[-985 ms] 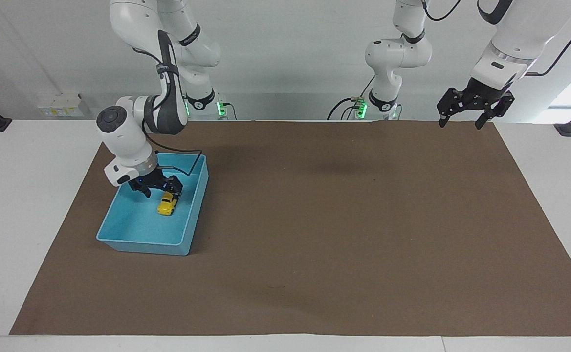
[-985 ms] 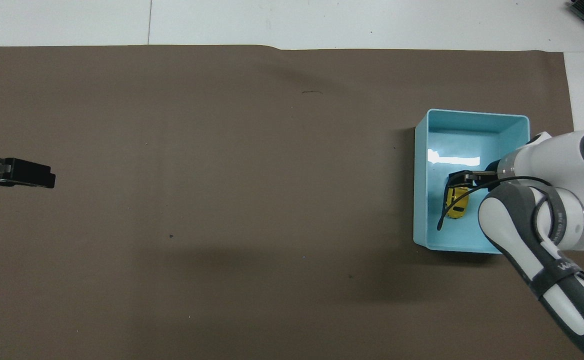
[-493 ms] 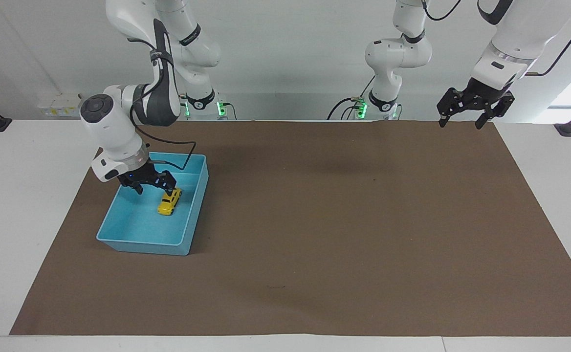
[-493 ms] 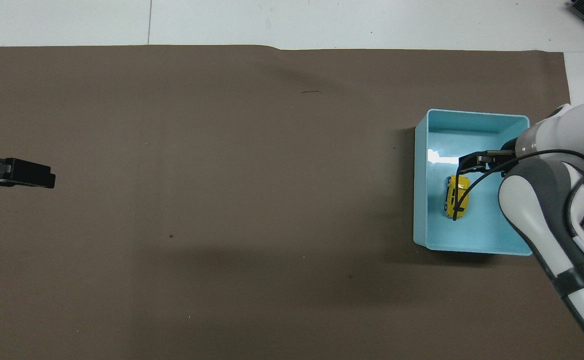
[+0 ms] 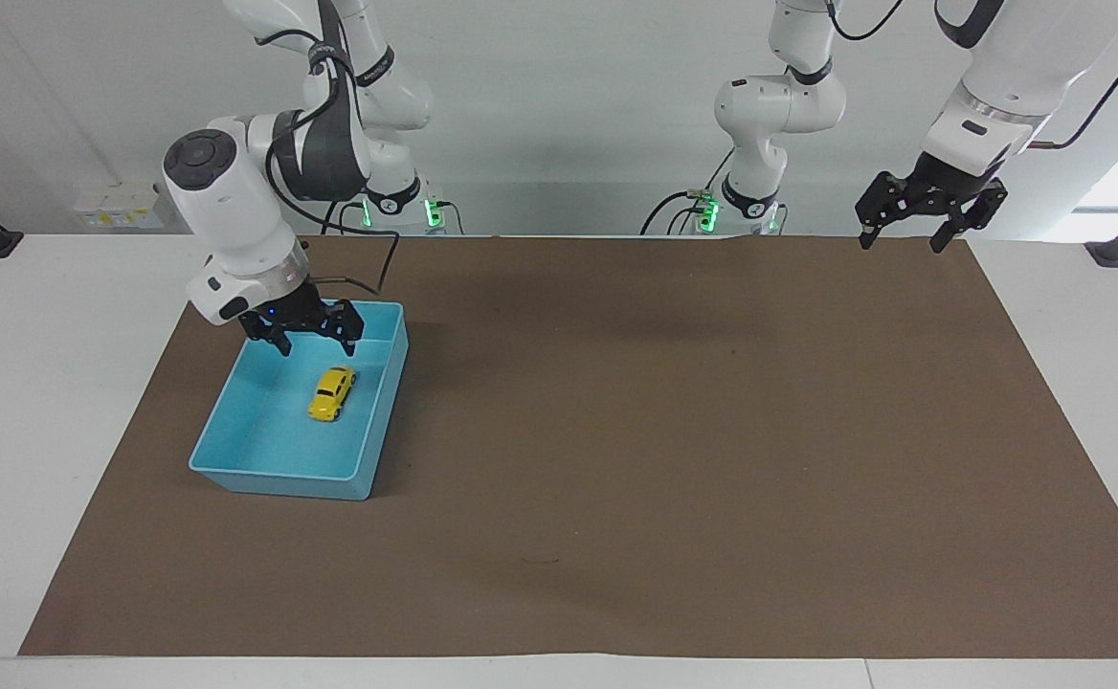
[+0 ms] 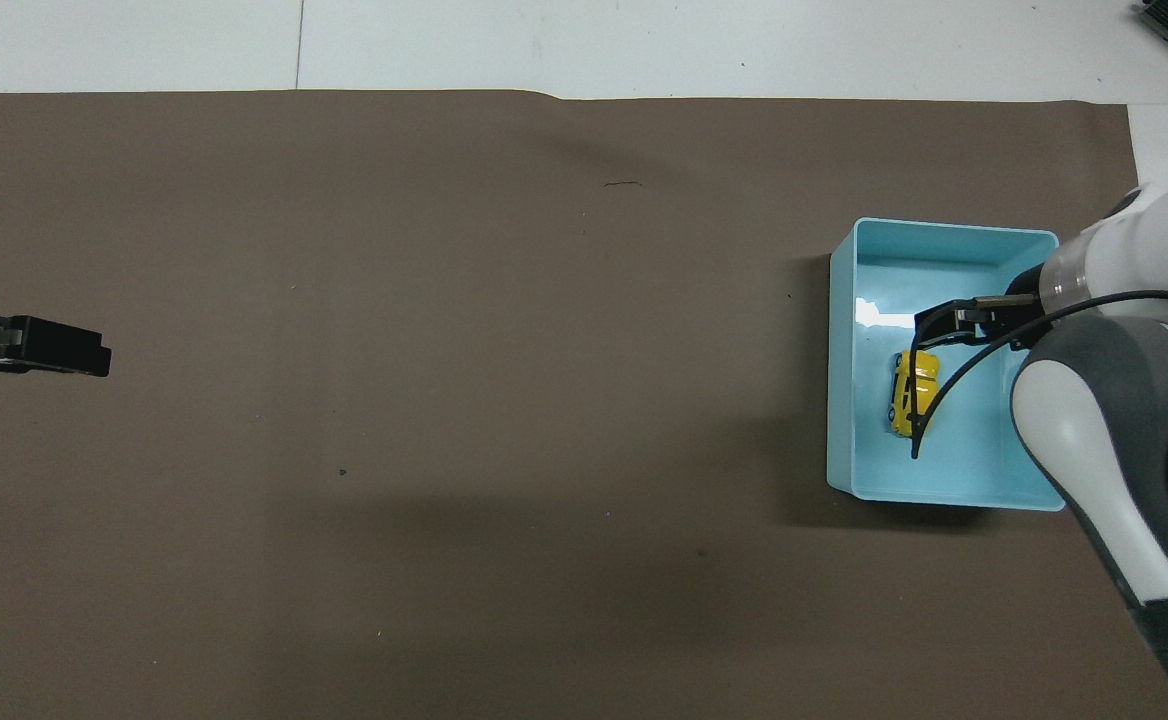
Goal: Wind up and store yellow beetle car
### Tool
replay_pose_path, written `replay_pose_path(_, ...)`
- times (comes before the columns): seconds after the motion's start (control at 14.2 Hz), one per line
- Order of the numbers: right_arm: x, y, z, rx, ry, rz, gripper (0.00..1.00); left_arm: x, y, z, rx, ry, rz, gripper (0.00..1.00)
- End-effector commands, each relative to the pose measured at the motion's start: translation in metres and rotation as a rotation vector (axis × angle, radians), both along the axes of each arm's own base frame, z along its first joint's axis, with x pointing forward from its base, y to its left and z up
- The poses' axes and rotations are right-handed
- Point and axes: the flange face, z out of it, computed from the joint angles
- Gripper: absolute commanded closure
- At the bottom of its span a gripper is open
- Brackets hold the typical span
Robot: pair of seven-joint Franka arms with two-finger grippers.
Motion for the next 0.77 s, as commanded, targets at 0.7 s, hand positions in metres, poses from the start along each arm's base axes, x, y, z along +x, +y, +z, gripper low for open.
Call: replay_pose_path(0.7,-0.026,-0.001,0.122,0.019,0.041,0.011,0.0,-0.004,0.0,0.003,-0.008,0.006,0.004,0.0)
